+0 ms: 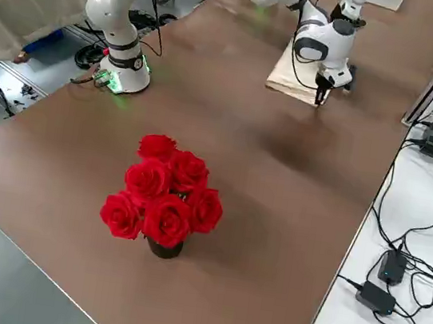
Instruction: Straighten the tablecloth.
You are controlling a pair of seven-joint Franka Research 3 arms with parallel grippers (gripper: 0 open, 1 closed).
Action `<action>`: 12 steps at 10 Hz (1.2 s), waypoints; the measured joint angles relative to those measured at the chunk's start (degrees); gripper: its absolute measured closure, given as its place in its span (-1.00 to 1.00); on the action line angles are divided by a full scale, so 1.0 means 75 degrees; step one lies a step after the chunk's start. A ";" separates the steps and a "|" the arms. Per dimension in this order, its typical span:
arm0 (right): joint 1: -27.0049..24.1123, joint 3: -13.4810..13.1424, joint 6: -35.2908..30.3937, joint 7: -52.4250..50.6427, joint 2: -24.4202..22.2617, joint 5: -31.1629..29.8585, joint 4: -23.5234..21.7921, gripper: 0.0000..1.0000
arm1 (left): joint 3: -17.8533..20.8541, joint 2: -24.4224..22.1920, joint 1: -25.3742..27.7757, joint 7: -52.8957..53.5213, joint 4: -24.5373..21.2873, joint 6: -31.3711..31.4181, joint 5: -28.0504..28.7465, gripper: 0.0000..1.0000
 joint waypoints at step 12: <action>-0.0003 -0.0006 0.0002 -0.0004 0.0002 0.0000 0.0000 0.98 | -0.0230 -0.0590 -0.1671 -0.0142 -0.1151 -0.0297 0.0000 0.93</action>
